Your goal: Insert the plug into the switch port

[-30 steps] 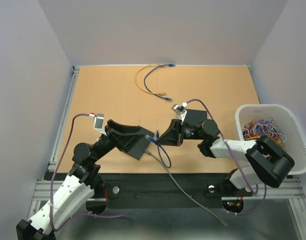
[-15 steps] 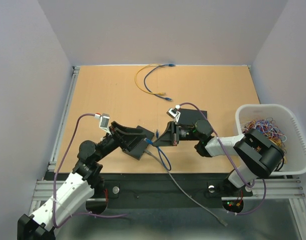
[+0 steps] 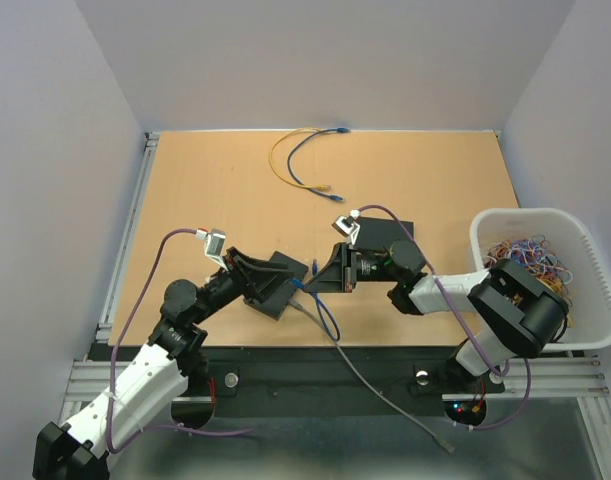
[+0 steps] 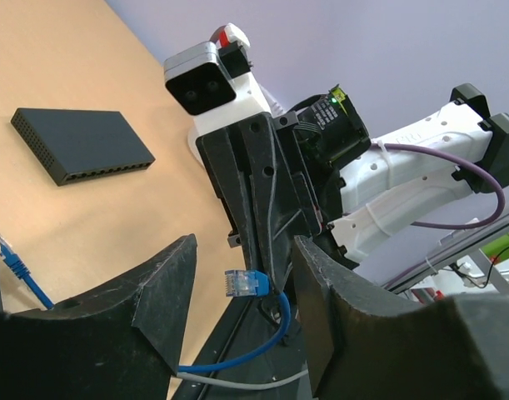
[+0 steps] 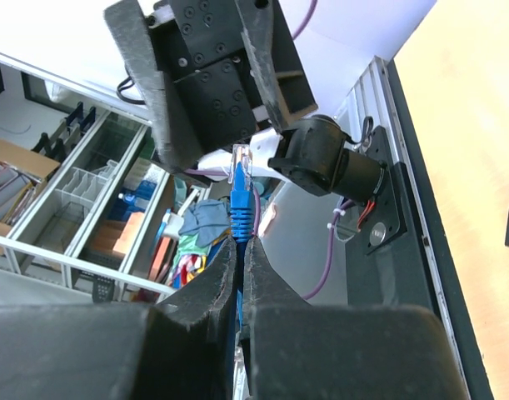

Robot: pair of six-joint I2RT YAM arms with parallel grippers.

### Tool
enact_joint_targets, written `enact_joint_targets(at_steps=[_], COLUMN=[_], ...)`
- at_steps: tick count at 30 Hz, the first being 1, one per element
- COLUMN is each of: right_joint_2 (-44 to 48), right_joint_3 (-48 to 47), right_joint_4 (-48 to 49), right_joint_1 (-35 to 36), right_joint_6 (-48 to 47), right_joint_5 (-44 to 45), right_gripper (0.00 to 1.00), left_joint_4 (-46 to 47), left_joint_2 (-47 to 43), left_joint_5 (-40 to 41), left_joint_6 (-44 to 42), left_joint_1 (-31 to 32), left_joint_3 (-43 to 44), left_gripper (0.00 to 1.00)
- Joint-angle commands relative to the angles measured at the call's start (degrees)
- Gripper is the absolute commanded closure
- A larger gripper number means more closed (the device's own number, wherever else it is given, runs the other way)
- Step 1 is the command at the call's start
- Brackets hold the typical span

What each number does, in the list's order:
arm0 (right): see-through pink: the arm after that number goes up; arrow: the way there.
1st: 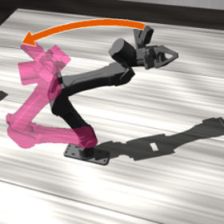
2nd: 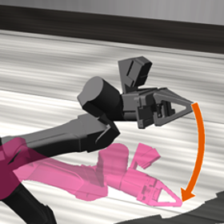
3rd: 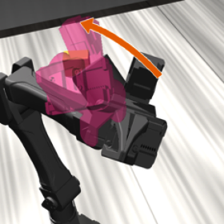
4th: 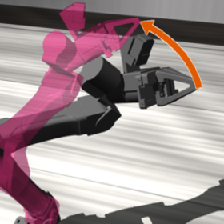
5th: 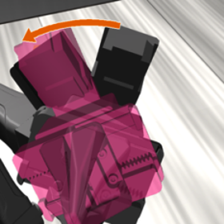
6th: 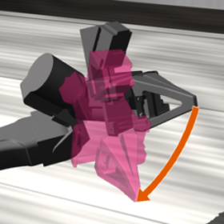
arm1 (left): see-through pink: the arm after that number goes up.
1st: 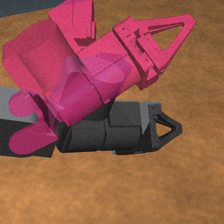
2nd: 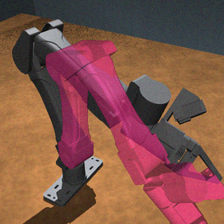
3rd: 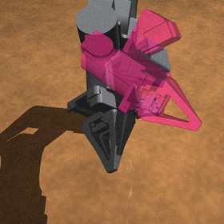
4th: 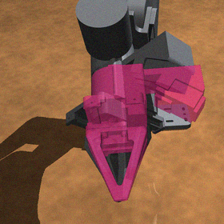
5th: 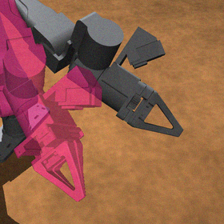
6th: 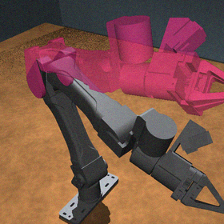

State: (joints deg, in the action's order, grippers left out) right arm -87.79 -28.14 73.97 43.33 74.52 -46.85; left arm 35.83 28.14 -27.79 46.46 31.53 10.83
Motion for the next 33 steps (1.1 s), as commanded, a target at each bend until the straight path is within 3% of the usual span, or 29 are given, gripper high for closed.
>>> enact_joint_targets(at_steps=[1,9,15,18,21,23,24,25,26,27,28,29,30,31,32,33], right_joint_2=[2.4,2.4,1.6,1.3,1.0,1.0,0.9,0.9,1.0,1.2,1.8,3.4,5.0,6.8,12.0,14.6], right_joint_3=[-2.1,-1.7,-1.7,-2.1,-1.8,-1.7,-1.7,-1.9,-2.4,-3.0,-3.4,-3.8,-4.4,-5.8,-7.0,-11.2], right_joint_4=[30.1,30.1,30.1,30.1,30.2,30.1,30.1,29.6,29.0,25.3,22.3,18.7,14.1,1.8,-6.9,-30.3], right_joint_1=[0.7,1.2,1.6,1.8,1.8,1.8,1.8,1.8,1.8,1.3,0.9,0.7,0.3,-0.1,-0.1,0.5], right_joint_6=[-1.8,-3.8,-4.7,-4.7,-4.7,-4.7,-4.6,-4.6,-4.6,-5.1,-5.9,-7.3,-11.7,-15.4,-26.2,-33.1], right_joint_5=[1.5,2.9,4.0,4.0,4.0,3.9,3.6,2.4,1.5,-0.2,-1.0,-1.5,-1.8,-1.1,0.7,8.9], right_gripper=[1.00,1.00,1.00,1.00,1.00,0.97,0.89,0.61,0.46,0.38,0.09,0.01,0.00,0.00,0.00,0.00], left_joint_4=[3.2,3.9,4.2,4.4,4.2,4.3,3.8,0.8,-2.0,-9.3,-12.9,-16.3,-20.1,-28.4,-32.8,-40.8], left_joint_2=[-0.2,0.2,1.0,1.0,1.0,0.9,0.7,0.8,0.5,0.4,0.2,-0.2,-0.3,-0.4,-0.2,0.1], left_joint_5=[-0.6,-2.0,-2.9,-2.9,-2.4,-2.4,-2.0,-1.4,-0.3,3.0,4.9,6.6,11.4,14.6,21.4,24.8], left_joint_6=[0.0,0.0,0.0,0.1,0.4,0.5,0.4,0.2,-0.6,-1.1,-2.3,-2.9,-3.2,-3.6,-3.7,-3.5], left_joint_1=[0.5,0.9,1.3,1.3,1.4,1.3,1.3,1.3,1.4,1.4,1.4,1.3,1.3,1.3,1.4,1.3], left_joint_3=[-0.2,0.2,0.6,0.5,0.6,0.7,1.0,2.4,3.7,5.2,8.3,9.8,11.6,14.9,16.5,19.3], left_gripper=[0.42,0.52,0.66,0.74,0.90,0.94,0.95,0.99,1.00,1.00,1.00,1.00,1.00,1.00,1.00,1.00])
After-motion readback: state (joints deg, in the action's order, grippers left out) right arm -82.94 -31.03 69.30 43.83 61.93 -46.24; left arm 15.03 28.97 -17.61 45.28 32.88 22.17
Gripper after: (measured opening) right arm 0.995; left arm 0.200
